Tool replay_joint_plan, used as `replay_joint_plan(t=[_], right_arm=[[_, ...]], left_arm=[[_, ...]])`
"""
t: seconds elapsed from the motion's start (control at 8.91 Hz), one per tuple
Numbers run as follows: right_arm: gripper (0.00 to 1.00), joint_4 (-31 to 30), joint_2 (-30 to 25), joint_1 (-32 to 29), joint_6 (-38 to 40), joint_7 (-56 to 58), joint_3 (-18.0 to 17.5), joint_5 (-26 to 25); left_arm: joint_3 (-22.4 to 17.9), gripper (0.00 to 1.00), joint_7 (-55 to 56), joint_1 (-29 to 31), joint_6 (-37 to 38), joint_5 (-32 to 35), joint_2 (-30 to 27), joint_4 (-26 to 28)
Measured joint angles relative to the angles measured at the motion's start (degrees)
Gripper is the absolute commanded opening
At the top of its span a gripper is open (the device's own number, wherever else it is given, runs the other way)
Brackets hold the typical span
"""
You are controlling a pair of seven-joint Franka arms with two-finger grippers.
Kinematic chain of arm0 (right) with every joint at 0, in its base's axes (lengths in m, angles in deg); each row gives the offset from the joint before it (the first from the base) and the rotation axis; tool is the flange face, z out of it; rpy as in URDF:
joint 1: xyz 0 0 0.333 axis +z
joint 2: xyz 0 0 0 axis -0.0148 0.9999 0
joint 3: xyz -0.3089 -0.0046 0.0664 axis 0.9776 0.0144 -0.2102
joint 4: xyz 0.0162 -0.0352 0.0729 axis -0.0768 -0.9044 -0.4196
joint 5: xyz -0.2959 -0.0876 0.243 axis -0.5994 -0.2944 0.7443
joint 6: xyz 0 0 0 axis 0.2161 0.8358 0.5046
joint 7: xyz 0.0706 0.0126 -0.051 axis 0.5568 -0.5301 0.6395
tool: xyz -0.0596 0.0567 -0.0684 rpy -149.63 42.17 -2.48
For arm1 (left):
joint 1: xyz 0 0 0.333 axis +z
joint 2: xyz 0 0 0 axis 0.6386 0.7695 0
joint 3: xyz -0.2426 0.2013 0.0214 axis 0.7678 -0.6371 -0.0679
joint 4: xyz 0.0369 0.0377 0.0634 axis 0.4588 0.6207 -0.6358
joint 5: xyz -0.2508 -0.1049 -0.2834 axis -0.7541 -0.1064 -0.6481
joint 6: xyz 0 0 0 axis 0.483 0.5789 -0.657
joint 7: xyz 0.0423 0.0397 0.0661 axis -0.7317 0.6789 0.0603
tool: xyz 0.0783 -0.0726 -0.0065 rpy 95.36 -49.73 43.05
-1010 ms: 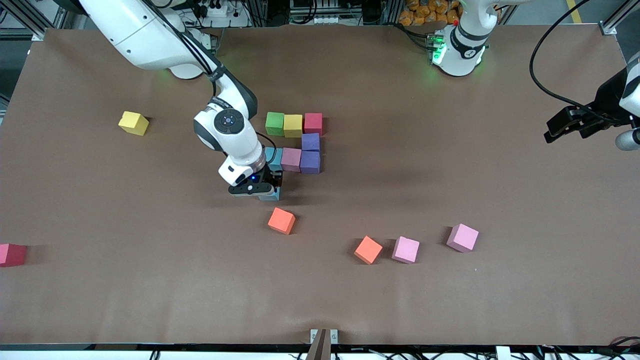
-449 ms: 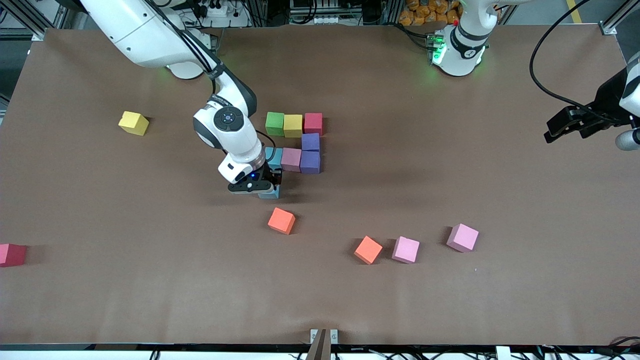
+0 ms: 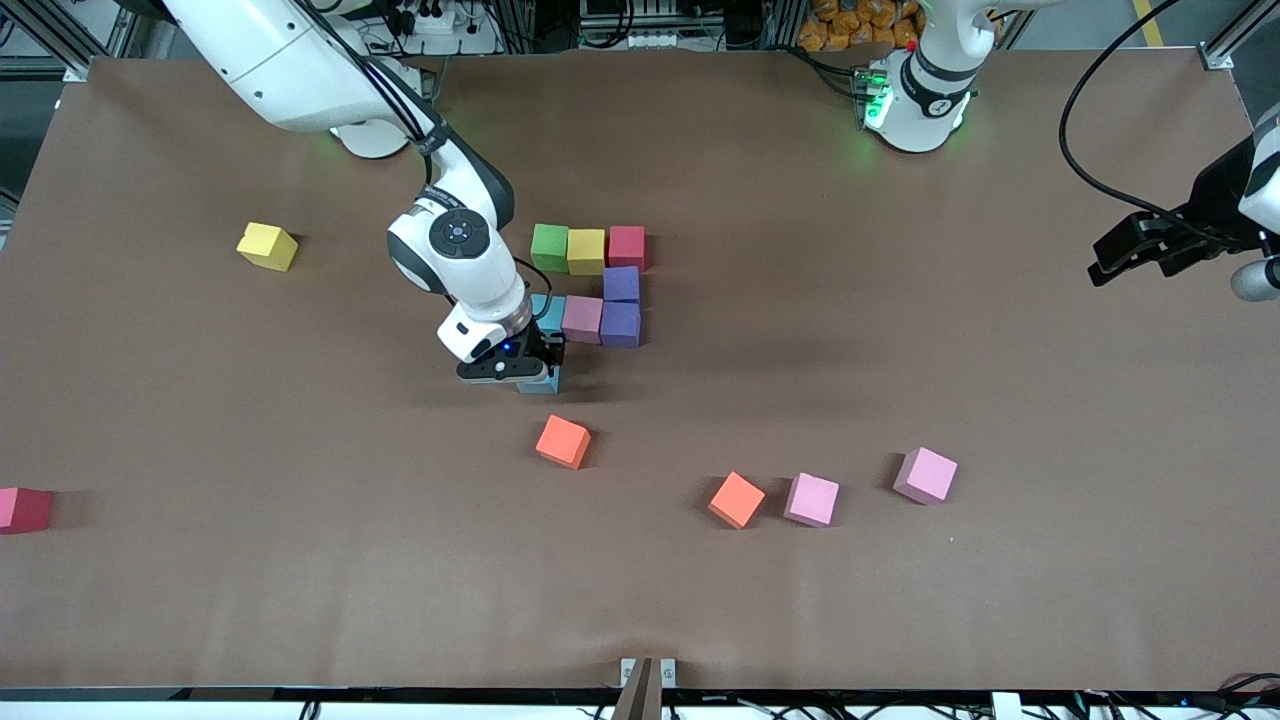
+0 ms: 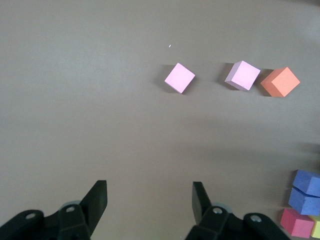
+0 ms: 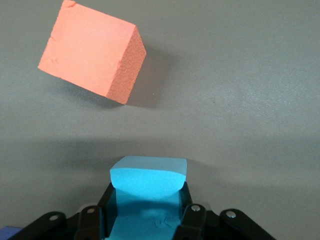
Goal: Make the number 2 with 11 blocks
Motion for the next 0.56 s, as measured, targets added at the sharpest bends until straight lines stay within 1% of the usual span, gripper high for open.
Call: replay_joint_plan(t=[0.56], right_arm=[[0.13,-0.3,-0.52,0.12,1.1,-1.16,-1.24,0.0]], left_arm=[[0.0,0.77,0.0,0.0,0.0,0.0,0.0,0.0]])
